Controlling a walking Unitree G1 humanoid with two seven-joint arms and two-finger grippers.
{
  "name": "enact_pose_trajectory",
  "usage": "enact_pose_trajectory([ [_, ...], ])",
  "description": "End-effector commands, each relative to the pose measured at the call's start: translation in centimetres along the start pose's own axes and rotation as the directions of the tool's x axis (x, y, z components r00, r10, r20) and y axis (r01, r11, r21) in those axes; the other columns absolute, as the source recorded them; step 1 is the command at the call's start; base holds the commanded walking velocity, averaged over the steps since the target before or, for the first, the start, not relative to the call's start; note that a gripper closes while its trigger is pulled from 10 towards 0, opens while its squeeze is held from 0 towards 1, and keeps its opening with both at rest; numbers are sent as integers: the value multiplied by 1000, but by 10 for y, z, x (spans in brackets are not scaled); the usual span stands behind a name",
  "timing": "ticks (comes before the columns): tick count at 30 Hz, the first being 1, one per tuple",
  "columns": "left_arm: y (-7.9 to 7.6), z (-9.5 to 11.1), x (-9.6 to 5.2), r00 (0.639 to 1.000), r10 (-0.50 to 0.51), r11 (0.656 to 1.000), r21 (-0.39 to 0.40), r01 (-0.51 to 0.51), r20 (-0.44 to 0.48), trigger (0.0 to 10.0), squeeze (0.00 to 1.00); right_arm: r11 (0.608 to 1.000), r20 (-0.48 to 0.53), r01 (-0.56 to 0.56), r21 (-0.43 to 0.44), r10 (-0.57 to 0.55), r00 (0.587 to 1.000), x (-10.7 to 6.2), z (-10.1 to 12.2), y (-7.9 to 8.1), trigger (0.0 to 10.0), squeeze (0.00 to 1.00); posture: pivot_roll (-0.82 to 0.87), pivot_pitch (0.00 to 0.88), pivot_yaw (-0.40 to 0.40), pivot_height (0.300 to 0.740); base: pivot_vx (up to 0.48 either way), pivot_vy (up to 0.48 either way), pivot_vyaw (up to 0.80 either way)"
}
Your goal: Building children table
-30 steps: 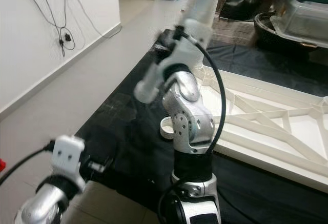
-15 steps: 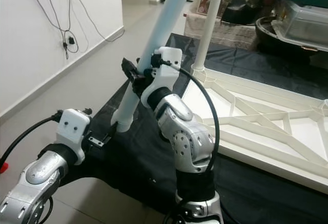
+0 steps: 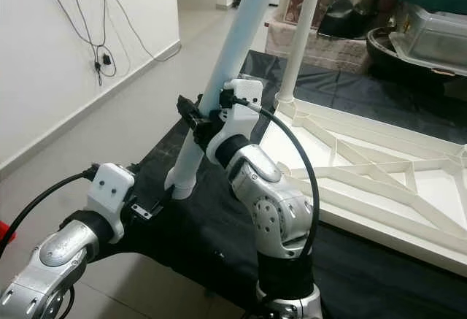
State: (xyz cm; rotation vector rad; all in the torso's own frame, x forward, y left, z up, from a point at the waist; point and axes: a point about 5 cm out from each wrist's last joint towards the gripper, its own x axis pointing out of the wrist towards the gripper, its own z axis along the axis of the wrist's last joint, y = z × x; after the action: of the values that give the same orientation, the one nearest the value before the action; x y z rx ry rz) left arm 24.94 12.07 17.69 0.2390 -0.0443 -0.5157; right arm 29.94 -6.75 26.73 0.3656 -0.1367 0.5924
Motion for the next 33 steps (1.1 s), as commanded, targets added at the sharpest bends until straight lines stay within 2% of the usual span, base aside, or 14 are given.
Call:
enact_pose_trajectory([
  [1,-13,-11,4,997,-65,998,-24,64,-47,10000,0,966,8,-251,67,251,968,3,0,39,10000,0,107,58,-43,740,0,0,0],
  [12,-17,-15,2,989,-135,990,-46,132,-59,10000,0,955,14,-286,81,286,958,0,3,43,10000,0,109,57,-41,740,0,0,0],
  [16,-28,-19,-2,969,-236,970,-80,230,-78,10000,0,948,14,-304,94,304,953,1,3,45,10000,0,107,55,-42,740,0,0,0],
  [19,-27,-22,-2,969,-229,973,-61,224,-94,10000,0,944,11,-314,96,315,949,1,3,46,10000,0,106,58,-43,740,0,0,0],
  [21,-18,-23,0,981,-169,985,-38,166,-98,10000,0,944,7,-316,97,317,949,0,3,46,10000,0,106,59,-43,740,0,0,0],
  [28,-7,-22,1,989,-116,993,-22,114,-90,10000,0,944,0,-316,99,317,948,-1,1,46,10000,0,108,62,-45,740,0,0,0],
  [29,-7,-22,1,989,-116,993,-23,114,-87,4667,0,943,-2,-316,101,318,948,-1,1,46,10000,0,108,62,-46,740,0,0,0],
  [30,-7,-21,1,990,-114,993,-22,112,-81,1490,0,942,-3,-319,101,321,947,-1,0,46,10000,0,105,63,-46,740,0,0,0],
  [31,-7,-21,1,990,-114,993,-22,112,-81,1490,0,942,-3,-319,101,321,947,-1,0,46,10000,0,105,63,-46,740,0,0,0],
  [32,-8,-20,2,990,-116,993,-20,115,-76,0,0,941,-5,-322,104,324,946,-2,0,47,10000,0,105,63,-45,740,0,0,0],
  [33,-8,-20,2,990,-116,993,-20,115,-76,0,0,941,-5,-322,104,324,946,-2,0,47,10000,0,105,63,-45,740,0,0,0],
])
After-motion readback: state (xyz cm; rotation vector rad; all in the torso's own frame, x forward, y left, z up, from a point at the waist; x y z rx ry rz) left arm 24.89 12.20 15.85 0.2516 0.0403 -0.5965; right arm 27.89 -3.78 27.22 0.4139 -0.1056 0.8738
